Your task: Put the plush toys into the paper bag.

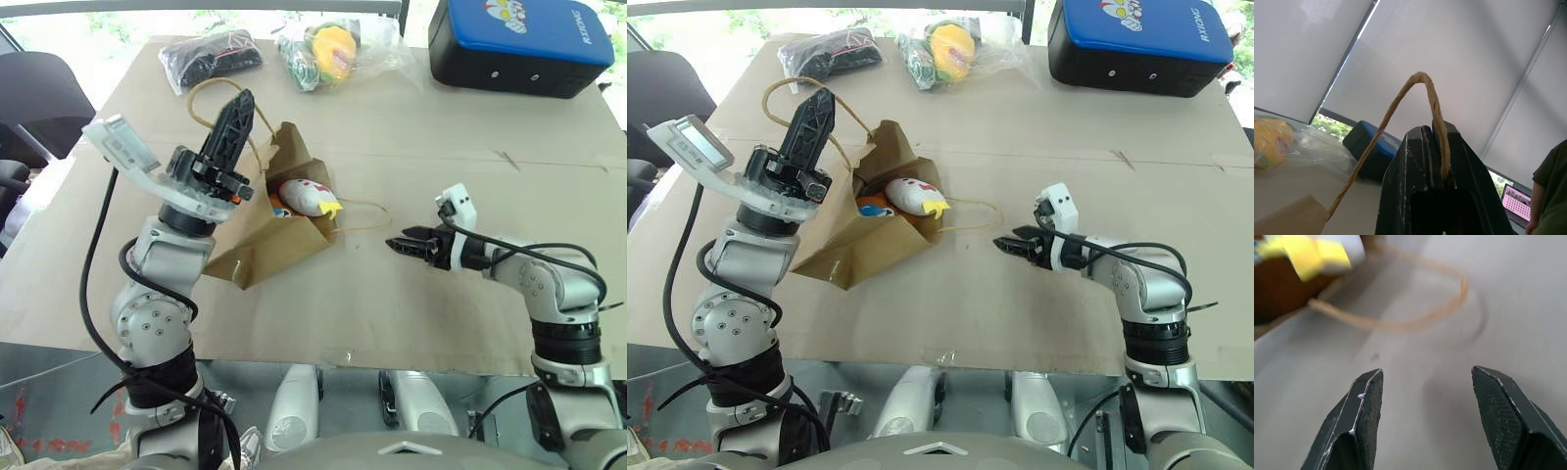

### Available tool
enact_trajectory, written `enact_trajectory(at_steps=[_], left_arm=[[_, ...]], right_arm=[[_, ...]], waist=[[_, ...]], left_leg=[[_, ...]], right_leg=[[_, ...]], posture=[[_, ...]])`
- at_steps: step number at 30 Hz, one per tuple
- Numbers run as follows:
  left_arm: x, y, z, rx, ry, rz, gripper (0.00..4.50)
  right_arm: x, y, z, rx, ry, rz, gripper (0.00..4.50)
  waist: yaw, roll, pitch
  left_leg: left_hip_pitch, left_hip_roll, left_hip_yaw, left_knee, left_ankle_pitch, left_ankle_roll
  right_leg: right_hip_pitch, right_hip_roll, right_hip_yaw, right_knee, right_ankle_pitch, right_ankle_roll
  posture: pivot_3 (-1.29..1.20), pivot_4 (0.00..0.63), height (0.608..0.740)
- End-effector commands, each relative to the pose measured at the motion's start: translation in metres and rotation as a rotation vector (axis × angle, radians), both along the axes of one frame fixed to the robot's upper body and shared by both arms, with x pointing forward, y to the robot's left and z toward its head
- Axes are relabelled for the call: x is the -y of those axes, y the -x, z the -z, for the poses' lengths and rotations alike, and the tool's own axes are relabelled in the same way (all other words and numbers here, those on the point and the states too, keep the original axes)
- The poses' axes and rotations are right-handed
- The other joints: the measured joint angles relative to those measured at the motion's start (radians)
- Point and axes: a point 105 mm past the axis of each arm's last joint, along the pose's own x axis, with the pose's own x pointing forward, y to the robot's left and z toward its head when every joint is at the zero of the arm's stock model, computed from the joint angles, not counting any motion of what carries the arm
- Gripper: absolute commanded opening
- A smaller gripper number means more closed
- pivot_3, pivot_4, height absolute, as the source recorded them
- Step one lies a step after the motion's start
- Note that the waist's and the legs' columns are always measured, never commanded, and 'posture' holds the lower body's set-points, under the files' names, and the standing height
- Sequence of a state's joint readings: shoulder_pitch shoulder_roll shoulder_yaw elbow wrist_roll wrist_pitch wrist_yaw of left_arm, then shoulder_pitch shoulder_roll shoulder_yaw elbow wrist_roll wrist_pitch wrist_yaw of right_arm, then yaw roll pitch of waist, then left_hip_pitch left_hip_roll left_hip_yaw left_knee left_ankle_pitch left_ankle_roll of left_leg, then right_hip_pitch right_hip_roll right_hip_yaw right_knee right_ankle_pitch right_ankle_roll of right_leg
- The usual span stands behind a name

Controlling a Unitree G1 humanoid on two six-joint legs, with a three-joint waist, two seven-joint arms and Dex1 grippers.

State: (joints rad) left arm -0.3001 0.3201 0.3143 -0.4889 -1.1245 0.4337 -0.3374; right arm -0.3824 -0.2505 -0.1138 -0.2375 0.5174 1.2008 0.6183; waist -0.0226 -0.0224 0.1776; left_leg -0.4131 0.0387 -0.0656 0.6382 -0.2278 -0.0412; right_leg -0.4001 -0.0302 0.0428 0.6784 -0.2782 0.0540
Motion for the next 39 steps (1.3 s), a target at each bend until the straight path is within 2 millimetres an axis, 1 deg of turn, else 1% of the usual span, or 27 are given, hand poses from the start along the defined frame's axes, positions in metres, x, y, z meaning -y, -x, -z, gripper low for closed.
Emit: enact_trajectory(at_steps=[1, 3, 6, 7, 8, 9, 11, 12, 13, 15, 17, 19, 22, 23, 24, 26, 27, 28, 30, 31, 33, 34, 35, 36, 37, 39], left_arm=[[-0.002, 0.006, -0.01, 0.049, -0.005, 0.003, 0.0], [0.0, 0.006, -0.009, 0.049, -0.015, 0.004, 0.0], [0.001, 0.007, -0.009, 0.05, -0.023, 0.003, 0.0], [0.0, 0.007, -0.009, 0.051, -0.027, 0.0, 0.0], [0.0, 0.008, -0.009, 0.051, -0.03, -0.003, 0.0], [0.0, 0.008, -0.009, 0.053, -0.033, -0.006, 0.0], [-0.001, 0.009, -0.01, 0.058, -0.037, -0.013, 0.0], [-0.002, 0.01, -0.01, 0.06, -0.04, -0.019, 0.0], [-0.003, 0.01, -0.01, 0.061, -0.043, -0.024, 0.0], [-0.005, 0.009, -0.009, 0.061, -0.053, -0.034, 0.0], [-0.01, 0.006, -0.011, 0.069, -0.071, -0.051, 0.0], [-0.019, 0.0, -0.016, 0.078, -0.086, -0.064, 0.0], [-0.031, -0.011, -0.021, 0.079, -0.129, -0.075, 0.0], [-0.034, -0.015, -0.021, 0.077, -0.158, -0.076, 0.0], [-0.035, -0.019, -0.021, 0.074, -0.187, -0.07, 0.0], [-0.033, -0.025, -0.015, 0.069, -0.246, -0.04, 0.0], [-0.029, -0.029, -0.009, 0.058, -0.28, -0.022, 0.0], [-0.023, -0.033, 0.0, 0.036, -0.32, 0.008, 0.0], [-0.011, -0.038, 0.025, -0.034, -0.401, 0.084, 0.0], [-0.006, -0.038, 0.036, -0.058, -0.432, 0.115, 0.0], [-0.003, -0.036, 0.046, -0.07, -0.455, 0.153, 0.0], [-0.003, -0.036, 0.047, -0.062, -0.469, 0.159, 0.7], [-0.004, -0.035, 0.048, -0.061, -0.471, 0.166, 1.0], [-0.007, -0.033, 0.047, -0.06, -0.466, 0.175, 1.39], [-0.011, -0.032, 0.045, -0.061, -0.459, 0.177, 1.9], [-0.019, -0.03, 0.041, -0.06, -0.455, 0.169, 2.75]], right_arm=[[-0.022, 0.003, -0.01, 0.027, -0.108, -0.046, 2.68], [-0.041, -0.007, -0.024, 0.038, -0.228, -0.061, 2.68], [-0.061, -0.017, -0.037, 0.038, -0.332, -0.092, 2.68], [-0.066, -0.024, -0.04, 0.067, -0.347, -0.084, 2.45], [-0.069, -0.029, -0.042, 0.09, -0.355, -0.078, 2.14], [-0.074, -0.031, -0.048, 0.11, -0.391, -0.096, 1.97], [-0.079, -0.032, -0.066, 0.17, -0.467, -0.129, 0.87], [-0.08, -0.032, -0.08, 0.211, -0.517, -0.15, 0.4], [-0.08, -0.032, -0.091, 0.244, -0.554, -0.163, 0.05], [-0.08, -0.03, -0.115, 0.298, -0.617, -0.194, 0.05], [-0.081, -0.025, -0.143, 0.382, -0.623, -0.243, 0.05], [-0.083, -0.009, -0.181, 0.498, -0.634, -0.317, 0.05], [-0.082, 0.012, -0.216, 0.616, -0.61, -0.39, 0.05], [-0.08, 0.018, -0.223, 0.649, -0.584, -0.404, 0.05], [-0.078, 0.023, -0.226, 0.674, -0.554, -0.413, 0.05], [-0.072, 0.028, -0.222, 0.684, -0.497, -0.409, 0.05], [-0.068, 0.027, -0.214, 0.673, -0.459, -0.388, 0.05], [-0.063, 0.023, -0.202, 0.66, -0.399, -0.347, 0.05], [-0.055, 0.016, -0.177, 0.633, -0.269, -0.287, 0.05], [-0.051, 0.014, -0.165, 0.623, -0.217, -0.264, 0.27], [-0.042, 0.018, -0.152, 0.611, -0.147, -0.254, 0.85], [-0.038, 0.021, -0.148, 0.61, -0.119, -0.252, 1.3], [-0.035, 0.027, -0.147, 0.613, -0.102, -0.263, 1.85], [-0.03, 0.035, -0.148, 0.61, -0.099, -0.286, 2.28], [-0.025, 0.044, -0.149, 0.609, -0.093, -0.311, 2.8], [-0.014, 0.055, -0.151, 0.605, -0.077, -0.337, 2.81]], waist=[[-0.001, 0.0, 0.0], [-0.003, 0.0, 0.0], [-0.015, 0.0, 0.0], [-0.016, 0.0, 0.0], [-0.016, 0.0, 0.0], [-0.015, 0.0, 0.0], [-0.014, 0.0, 0.0], [-0.015, 0.0, 0.0], [-0.016, 0.0, 0.0], [-0.016, 0.0, 0.0], [-0.017, 0.001, 0.0], [-0.017, 0.001, 0.001], [-0.018, 0.001, 0.001], [-0.018, 0.001, 0.001], [-0.016, 0.001, 0.001], [-0.012, 0.001, 0.0], [-0.013, 0.001, 0.0], [-0.012, 0.001, 0.0], [-0.011, 0.0, 0.0], [-0.013, 0.001, 0.0], [-0.017, 0.001, 0.0], [-0.02, 0.001, 0.001], [-0.023, 0.001, 0.001], [-0.024, 0.001, 0.001], [-0.024, 0.001, 0.001], [-0.021, 0.001, 0.001]], left_leg=[[0.0, 0.0, 0.0, 0.0, 0.0, 0.0], [0.0, 0.0, 0.0, 0.0, 0.0, 0.0], [0.0, 0.0, 0.0, 0.0, 0.0, 0.0], [0.0, 0.0, 0.0, 0.0, 0.0, 0.0], [0.0, 0.0, -0.001, 0.0, 0.0, 0.0], [0.0, 0.0, -0.001, 0.0, 0.0, 0.0], [-0.001, 0.0, -0.001, 0.0, 0.0, 0.0], [-0.001, 0.0, -0.001, 0.0, 0.0, 0.0], [-0.001, 0.0, -0.001, 0.0, 0.0, 0.0], [0.0, 0.0, -0.001, 0.0, 0.0, 0.0], [0.0, 0.0, -0.001, 0.0, 0.0, 0.0], [0.0, 0.0, -0.001, 0.0, 0.0, 0.0], [0.0, 0.0, -0.002, 0.0, 0.0, 0.0], [0.0, 0.0, -0.002, 0.0, 0.0, 0.0], [0.0, 0.0, -0.002, 0.0, 0.0, 0.0], [-0.001, 0.0, -0.003, -0.001, 0.0, 0.0], [-0.001, 0.0, -0.003, -0.001, 0.0, 0.0], [-0.001, 0.0, -0.002, -0.001, 0.0, 0.0], [-0.001, -0.001, -0.002, -0.001, 0.0, 0.0], [-0.001, -0.001, -0.002, -0.001, 0.0, 0.0], [-0.001, -0.001, -0.001, -0.001, 0.0, 0.0], [-0.001, 0.0, -0.001, -0.001, 0.0, 0.0], [-0.002, 0.0, -0.001, -0.001, 0.0, 0.0], [-0.001, 0.0, 0.0, -0.001, 0.0, 0.0], [-0.001, 0.001, 0.0, -0.002, 0.0, 0.0], [-0.001, 0.001, -0.001, -0.002, 0.0, 0.0]], right_leg=[[0.0, 0.0, 0.0, 0.0, 0.0, 0.0], [0.0, 0.0, 0.0, 0.0, 0.0, 0.0], [0.0, 0.0, 0.0, 0.0, 0.0, 0.0], [0.0, 0.0, 0.0, 0.001, 0.0, 0.0], [0.0, 0.0, -0.001, 0.001, 0.0, 0.0], [0.0, 0.0, -0.001, 0.0, 0.0, 0.0], [0.0, 0.0, -0.001, 0.0, 0.0, 0.0], [0.0, 0.0, -0.001, 0.0, 0.0, 0.0], [0.0, 0.0, -0.001, 0.0, 0.0, 0.0], [0.0, 0.0, -0.001, 0.0, 0.0, 0.0], [0.0, 0.0, -0.001, 0.0, 0.0, 0.0], [0.0, 0.0, -0.001, 0.001, 0.0, 0.0], [-0.001, 0.0, -0.002, 0.001, 0.0, 0.0], [0.0, 0.0, -0.002, 0.001, 0.0, 0.0], [0.0, 0.0, -0.002, 0.001, 0.0, 0.0], [0.0, 0.0, -0.004, 0.0, 0.0, 0.0], [0.0, 0.0, -0.004, -0.001, 0.0, 0.0], [0.0, -0.001, -0.003, -0.001, 0.0, 0.0], [0.0, -0.001, -0.003, -0.001, 0.0, 0.0], [0.0, -0.001, -0.003, -0.001, 0.0, 0.0], [0.0, -0.001, -0.002, -0.001, 0.0, 0.0], [0.0, -0.001, -0.002, -0.001, 0.0, 0.0], [-0.002, -0.001, -0.001, 0.0, 0.0, 0.0], [-0.003, 0.0, 0.0, 0.0, 0.0, 0.0], [-0.003, 0.001, 0.0, 0.001, 0.0, 0.0], [-0.003, 0.001, -0.001, 0.0, 0.0, 0.0]], posture=[[0.0, 0.15, 0.74], [0.0, 0.15, 0.74], [0.0, 0.15, 0.74], [0.0, 0.15, 0.74], [0.0, 0.15, 0.74], [0.0, 0.15, 0.74], [0.0, 0.15, 0.74], [0.0, 0.15, 0.74], [0.0, 0.15, 0.74], [0.0, 0.15, 0.74], [0.0, 0.15, 0.74], [0.0, 0.15, 0.74], [0.0, 0.15, 0.74], [0.0, 0.15, 0.74], [0.0, 0.15, 0.74], [0.0, 0.15, 0.74], [0.0, 0.15, 0.74], [0.0, 0.15, 0.74], [0.0, 0.15, 0.74], [0.0, 0.15, 0.74], [0.0, 0.15, 0.74], [0.0, 0.15, 0.74], [0.0, 0.15, 0.74], [0.0, 0.15, 0.74], [0.0, 0.15, 0.74], [0.0, 0.15, 0.74]])
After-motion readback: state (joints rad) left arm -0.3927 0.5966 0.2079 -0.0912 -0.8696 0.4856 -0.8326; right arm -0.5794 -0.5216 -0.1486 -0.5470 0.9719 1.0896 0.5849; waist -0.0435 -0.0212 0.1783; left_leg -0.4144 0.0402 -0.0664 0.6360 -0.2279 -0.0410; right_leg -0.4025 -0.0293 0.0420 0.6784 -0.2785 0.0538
